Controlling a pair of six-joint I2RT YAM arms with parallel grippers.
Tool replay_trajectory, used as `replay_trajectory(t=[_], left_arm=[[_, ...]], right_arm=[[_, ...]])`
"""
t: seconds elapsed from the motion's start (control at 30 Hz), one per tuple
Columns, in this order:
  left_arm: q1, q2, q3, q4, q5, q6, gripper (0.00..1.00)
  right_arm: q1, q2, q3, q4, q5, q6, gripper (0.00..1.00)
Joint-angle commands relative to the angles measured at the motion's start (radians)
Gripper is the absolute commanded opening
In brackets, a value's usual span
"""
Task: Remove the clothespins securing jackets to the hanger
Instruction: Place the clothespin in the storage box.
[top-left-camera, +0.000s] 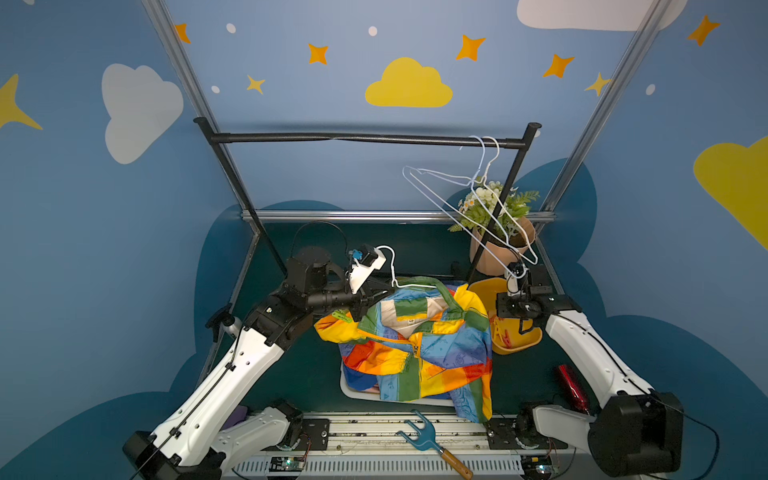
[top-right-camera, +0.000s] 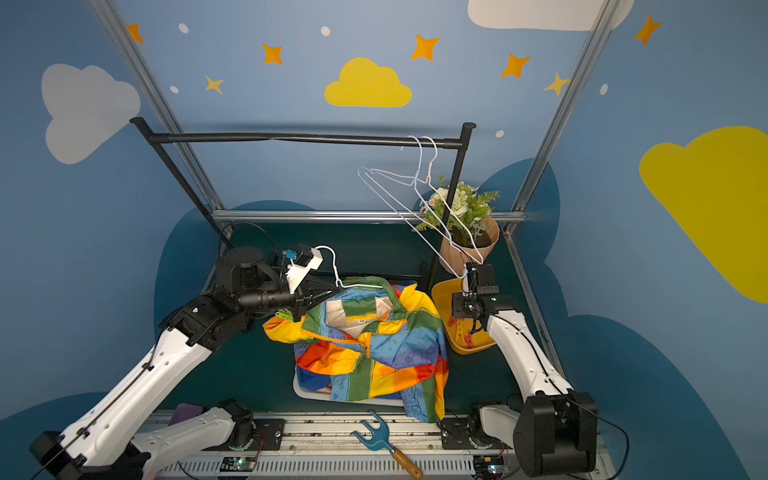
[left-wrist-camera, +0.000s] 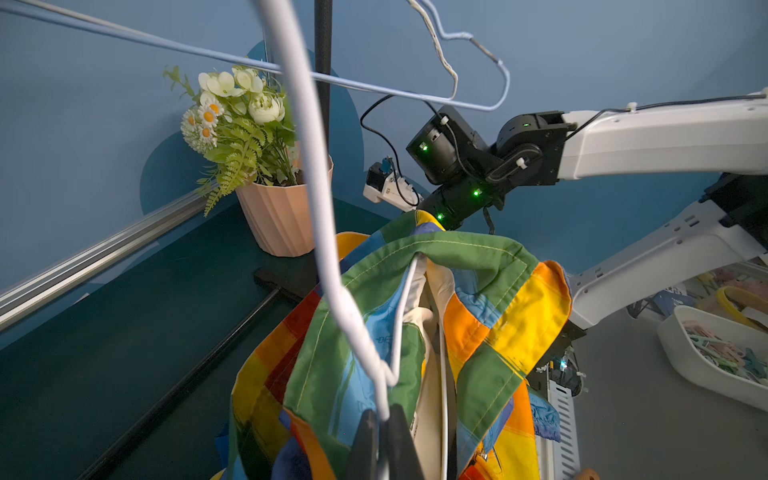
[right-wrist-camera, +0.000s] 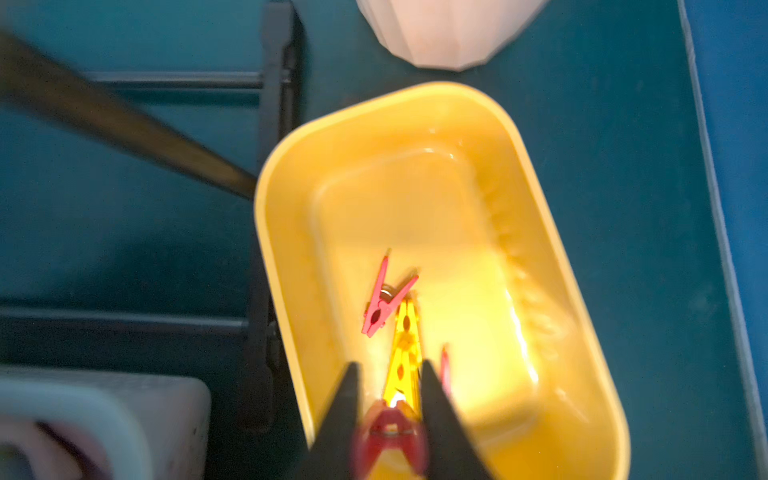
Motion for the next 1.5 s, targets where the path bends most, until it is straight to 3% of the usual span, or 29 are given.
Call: replay_trajectory(t=[0.0,0.17,0.3,0.57,0.8,1.0,1.27,1.47], left_arm=[[-0.005,-0.008,0.007,0.027,0.010,0.001,0.04],[-0.011,-0.008,0.009,0.030,-0.011,-0.003,0.04],[-0.018,0.002,0.017,0.036,-0.028,-0.012,0.04],[-0.056,0.005,0.036,-0.007,-0.024,0.021,0.04],[-0.061,-0.005,0.030,-0.051,-0.031,0.058,0.04],[-0.080,0.010,0.042,-0.044,-0.017,0.059,0.04],[-0.163,0.006,0.051,-0.042,-0.060,0.085,0.05],[-0.196,0.011,0.054,-0.048,-0.079,0.099,0.05]], right_arm=[[0.001,-0.019,0.011,-0.002,0.013,0.018,0.62],[0.008,-0.148,0.025,-0.001,-0.040,-0.010,0.73],[0.031,-0.231,0.070,-0.036,-0.099,-0.018,0.72],[0.240,-0.443,0.112,-0.009,-0.265,-0.085,0.71],[0.240,-0.516,0.199,-0.073,-0.577,-0.222,0.71],[0.255,-0.438,0.286,0.003,-0.858,-0.160,0.69],[0.425,-0.347,0.294,0.039,-0.833,-0.160,0.68],[0.554,-0.280,0.345,-0.002,-0.731,-0.206,0.68]])
